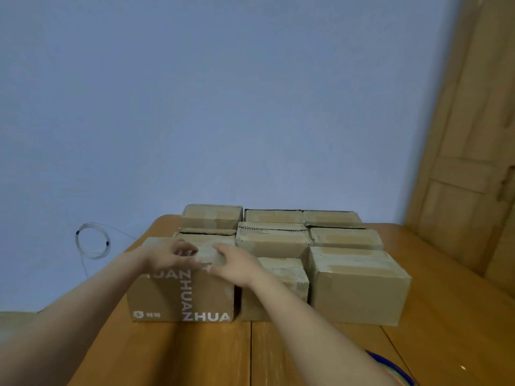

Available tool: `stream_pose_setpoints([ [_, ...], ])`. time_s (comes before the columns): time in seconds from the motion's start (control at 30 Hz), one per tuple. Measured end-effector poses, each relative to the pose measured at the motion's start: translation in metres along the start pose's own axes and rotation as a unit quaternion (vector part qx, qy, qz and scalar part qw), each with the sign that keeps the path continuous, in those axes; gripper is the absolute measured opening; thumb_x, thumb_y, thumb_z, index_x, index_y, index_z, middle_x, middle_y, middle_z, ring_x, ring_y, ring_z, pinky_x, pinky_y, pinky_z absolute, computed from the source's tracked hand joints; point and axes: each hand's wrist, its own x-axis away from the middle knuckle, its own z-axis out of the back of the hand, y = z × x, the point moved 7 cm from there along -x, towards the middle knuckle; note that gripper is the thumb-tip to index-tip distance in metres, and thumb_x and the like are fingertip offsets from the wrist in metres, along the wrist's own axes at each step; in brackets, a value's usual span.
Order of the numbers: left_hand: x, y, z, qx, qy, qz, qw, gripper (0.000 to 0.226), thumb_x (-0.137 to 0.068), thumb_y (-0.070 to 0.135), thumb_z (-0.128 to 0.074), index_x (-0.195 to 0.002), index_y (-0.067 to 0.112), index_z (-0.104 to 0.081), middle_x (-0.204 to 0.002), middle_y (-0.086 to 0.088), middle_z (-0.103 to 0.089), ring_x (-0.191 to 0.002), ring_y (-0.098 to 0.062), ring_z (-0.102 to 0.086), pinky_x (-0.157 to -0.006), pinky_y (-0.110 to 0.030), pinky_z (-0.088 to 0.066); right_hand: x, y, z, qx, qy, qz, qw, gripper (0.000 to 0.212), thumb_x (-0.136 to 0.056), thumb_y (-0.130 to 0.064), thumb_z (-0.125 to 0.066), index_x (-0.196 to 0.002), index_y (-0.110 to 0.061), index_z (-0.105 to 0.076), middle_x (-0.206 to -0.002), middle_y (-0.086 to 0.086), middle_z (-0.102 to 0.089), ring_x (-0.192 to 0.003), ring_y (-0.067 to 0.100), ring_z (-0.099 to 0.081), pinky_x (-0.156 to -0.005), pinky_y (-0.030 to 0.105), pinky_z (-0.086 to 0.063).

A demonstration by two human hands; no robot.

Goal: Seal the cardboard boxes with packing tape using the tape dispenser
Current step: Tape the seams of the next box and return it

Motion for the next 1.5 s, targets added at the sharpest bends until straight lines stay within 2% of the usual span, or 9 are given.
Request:
stream_pose_setpoints([
  [0.1, -0.006, 0.017, 0.015, -0.028, 0.003, 0.021, 0.999, 0.072, -0.087, 0.070, -0.039, -0.141, 0.023, -0.045, -0.147, 0.000, -0.043, -0.133, -0.019, -0.040, -0.110, -0.037, -0.031, 0.007, 0.015, 0.034, 0.028, 0.017, 0.013, 0.999, 0.057, -0.093, -0.033, -0.055, -0.145, -0.021, -0.037, -0.152, -0.002, -0.034, -0.136, 0.019, -0.036, -0.107, 0.037, -0.034],
  [0.2, -0.019, 0.045, 0.026, -0.073, 0.029, 0.013, 0.997, 0.061, -0.093, 0.059, -0.045, -0.142, 0.023, -0.044, -0.148, 0.001, -0.042, -0.134, -0.019, -0.040, -0.109, -0.037, -0.033, 0.017, 0.046, 0.070, 0.056, 0.045, -0.001, 0.997, 0.050, -0.097, -0.034, -0.049, -0.144, -0.021, -0.039, -0.156, -0.004, -0.027, -0.141, 0.018, -0.028, -0.111, 0.037, -0.029],
  [0.33, -0.039, 0.103, 0.031, -0.129, 0.043, -0.047, 0.990, 0.055, -0.096, 0.048, -0.048, -0.143, 0.021, -0.041, -0.148, 0.002, -0.041, -0.133, -0.018, -0.041, -0.106, -0.035, -0.036, 0.031, 0.097, 0.115, 0.106, 0.079, -0.041, 0.990, 0.042, -0.096, -0.024, -0.048, -0.137, -0.016, -0.047, -0.147, 0.000, -0.039, -0.133, 0.021, -0.039, -0.103, 0.034, -0.037],
  [0.43, -0.060, 0.148, 0.031, -0.154, 0.053, -0.083, 0.983, 0.053, -0.097, 0.044, -0.046, -0.144, 0.021, -0.038, -0.151, 0.003, -0.037, -0.134, -0.019, -0.039, -0.106, -0.035, -0.036, 0.045, 0.134, 0.153, 0.125, 0.109, -0.072, 0.984, 0.037, -0.097, -0.021, -0.045, -0.133, -0.016, -0.050, -0.142, -0.001, -0.041, -0.123, 0.019, -0.047, -0.096, 0.034, -0.042],
  [0.8, -0.142, 0.275, 0.010, -0.157, 0.084, -0.182, 0.967, 0.051, -0.099, 0.038, -0.043, -0.146, 0.019, -0.036, -0.147, -0.003, -0.041, -0.133, -0.024, -0.039, -0.105, -0.038, -0.036, 0.060, 0.252, 0.219, 0.211, 0.101, -0.183, 0.955, 0.042, -0.095, -0.020, -0.047, -0.137, -0.020, -0.045, -0.140, -0.001, -0.043, -0.126, 0.019, -0.044, -0.098, 0.035, -0.040],
  [1.0, -0.194, 0.311, -0.019, -0.144, 0.054, -0.176, 0.972, 0.051, -0.099, 0.036, -0.042, -0.146, 0.019, -0.033, -0.146, -0.007, -0.041, -0.131, -0.029, -0.041, -0.101, -0.041, -0.038, 0.041, 0.290, 0.208, 0.243, 0.023, -0.185, 0.952, 0.060, -0.089, -0.022, -0.056, -0.145, -0.021, -0.035, -0.146, 0.002, -0.039, -0.132, 0.021, -0.038, -0.101, 0.036, -0.040],
  [1.13, -0.221, 0.322, -0.040, -0.148, 0.030, -0.163, 0.975, 0.062, -0.096, 0.047, -0.044, -0.148, 0.017, -0.029, -0.150, -0.005, -0.037, -0.133, -0.028, -0.041, -0.098, -0.039, -0.039, 0.021, 0.307, 0.191, 0.217, -0.025, -0.181, 0.959, 0.062, -0.082, -0.033, -0.069, -0.137, -0.025, -0.042, -0.134, -0.001, -0.048, -0.124, 0.022, -0.047, -0.094, 0.035, -0.044],
  [1.3, -0.251, 0.317, -0.062, -0.090, -0.027, -0.148, 0.985, 0.066, -0.091, 0.056, -0.047, -0.143, 0.017, -0.038, -0.140, -0.009, -0.048, -0.125, -0.029, -0.047, -0.102, -0.042, -0.041, 0.008, 0.327, 0.170, 0.171, -0.093, -0.188, 0.963, 0.085, -0.080, -0.031, -0.075, -0.150, -0.023, -0.027, -0.151, 0.002, -0.037, -0.136, 0.024, -0.037, -0.110, 0.040, -0.033],
  [1.5, -0.260, 0.316, -0.067, -0.045, -0.065, -0.161, 0.984, 0.075, -0.086, 0.060, -0.054, -0.146, 0.017, -0.037, -0.147, -0.005, -0.042, -0.132, -0.026, -0.042, -0.108, -0.043, -0.036, 0.008, 0.336, 0.167, 0.128, -0.137, -0.192, 0.963, 0.075, -0.084, -0.036, -0.070, -0.148, -0.021, -0.033, -0.150, -0.005, -0.038, -0.137, 0.020, -0.037, -0.114, 0.039, -0.028],
])
